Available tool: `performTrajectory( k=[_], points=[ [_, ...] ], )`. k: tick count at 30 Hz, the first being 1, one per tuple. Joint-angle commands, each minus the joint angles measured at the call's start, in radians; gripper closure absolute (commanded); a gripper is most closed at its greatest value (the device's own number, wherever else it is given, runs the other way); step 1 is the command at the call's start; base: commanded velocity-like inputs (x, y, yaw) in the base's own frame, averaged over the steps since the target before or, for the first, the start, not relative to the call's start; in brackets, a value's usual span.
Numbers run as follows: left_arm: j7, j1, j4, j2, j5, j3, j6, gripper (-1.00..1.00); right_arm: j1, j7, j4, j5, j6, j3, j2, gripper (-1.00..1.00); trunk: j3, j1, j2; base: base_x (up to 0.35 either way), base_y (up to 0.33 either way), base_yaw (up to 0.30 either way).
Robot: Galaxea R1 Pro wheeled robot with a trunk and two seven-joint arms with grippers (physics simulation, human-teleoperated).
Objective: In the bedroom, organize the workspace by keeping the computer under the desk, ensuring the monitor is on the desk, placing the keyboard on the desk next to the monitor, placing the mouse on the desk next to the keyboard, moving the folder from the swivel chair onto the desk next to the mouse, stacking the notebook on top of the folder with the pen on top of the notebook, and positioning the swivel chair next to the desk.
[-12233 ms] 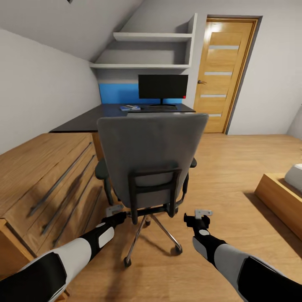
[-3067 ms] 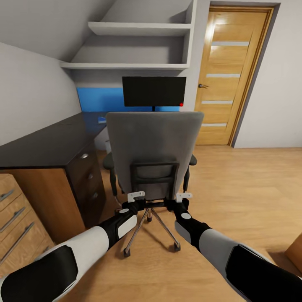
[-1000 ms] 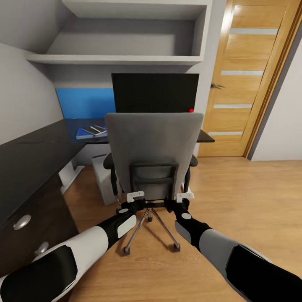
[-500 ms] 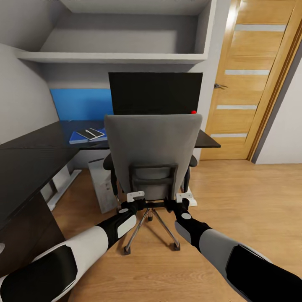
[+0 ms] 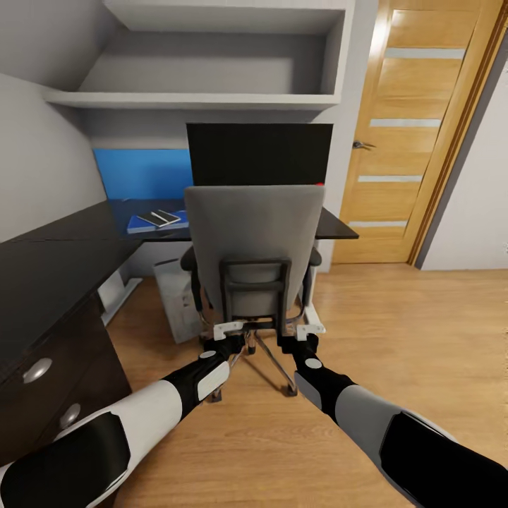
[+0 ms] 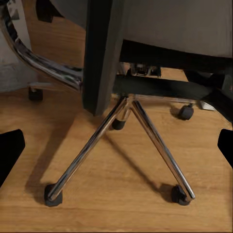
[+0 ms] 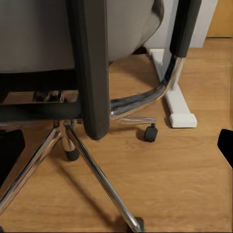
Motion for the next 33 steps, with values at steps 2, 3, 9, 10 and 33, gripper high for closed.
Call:
performTrajectory(
  k=[2,3,9,10,33],
  points=[
    [0.005,-0.001,-0.001,0.0,0.01,-0.008,-0.005,-1.0,-0.001,-0.004,0.0,-0.009,-0.003,0.009,0.0,-1.0,-0.001,-0.001,0.0,-0.328,-0.002,0.0],
    [0.005,-0.001,-0.001,0.0,0.01,-0.008,-0.005,-1.0,-0.001,-0.004,0.0,-0.008,-0.003,0.009,0.0,-1.0,-0.001,-0.001,0.0,-0.328,-0.001,0.0],
    [0.005,-0.001,0.0,0.002,0.011,-0.008,-0.005,-1.0,-0.001,-0.004,0.0,-0.008,-0.003,0.009,0.0,-1.0,-0.001,-0.001,0.0,-0.329,0.0,0.0],
    [0.005,-0.001,0.0,0.002,0.011,-0.008,-0.005,-1.0,-0.001,-0.004,0.0,-0.008,-0.003,0.009,0.0,-1.0,-0.001,-0.001,0.0,-0.329,0.0,0.0],
    [0.002,-0.001,-0.001,-0.001,0.003,-0.009,-0.005,-1.0,-0.001,-0.004,-0.003,-0.009,-0.004,0.007,-0.001,-1.0,0.03,-0.039,0.07,-0.303,0.0,0.0]
  ],
)
